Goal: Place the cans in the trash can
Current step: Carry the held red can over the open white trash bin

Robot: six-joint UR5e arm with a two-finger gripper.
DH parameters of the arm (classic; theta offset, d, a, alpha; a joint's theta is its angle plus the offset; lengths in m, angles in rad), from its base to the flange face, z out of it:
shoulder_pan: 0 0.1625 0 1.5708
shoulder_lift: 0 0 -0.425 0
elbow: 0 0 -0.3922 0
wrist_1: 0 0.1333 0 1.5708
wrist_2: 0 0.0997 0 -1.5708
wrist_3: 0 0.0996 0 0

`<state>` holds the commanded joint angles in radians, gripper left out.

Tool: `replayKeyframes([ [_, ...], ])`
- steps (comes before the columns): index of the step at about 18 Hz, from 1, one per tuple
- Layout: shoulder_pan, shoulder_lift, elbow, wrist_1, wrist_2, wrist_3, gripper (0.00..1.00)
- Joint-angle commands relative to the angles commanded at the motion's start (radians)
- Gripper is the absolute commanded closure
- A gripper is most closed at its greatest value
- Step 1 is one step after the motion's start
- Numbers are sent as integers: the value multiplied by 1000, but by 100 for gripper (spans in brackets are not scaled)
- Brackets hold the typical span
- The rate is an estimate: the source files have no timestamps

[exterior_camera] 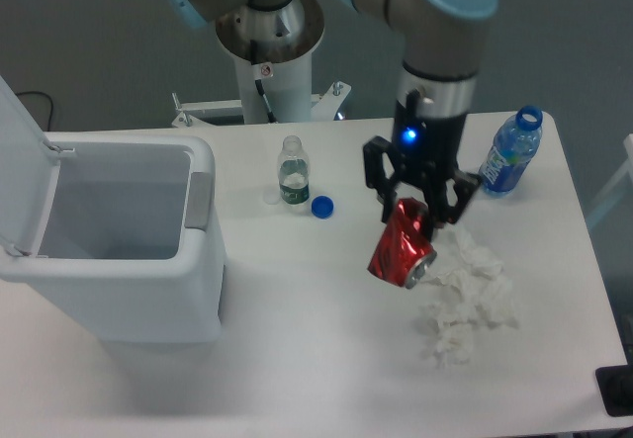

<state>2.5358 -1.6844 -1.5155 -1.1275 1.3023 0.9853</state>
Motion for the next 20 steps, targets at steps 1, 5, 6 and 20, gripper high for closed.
replayKeyframes([
  [1,-20,12,-9,2,-2,-48,51],
  [5,-109,19,-28,6,-15,-91,51],
  [6,-127,26,-32,8,-18,-91,51],
  [20,-255,106,-81,6,-107,-137,51],
])
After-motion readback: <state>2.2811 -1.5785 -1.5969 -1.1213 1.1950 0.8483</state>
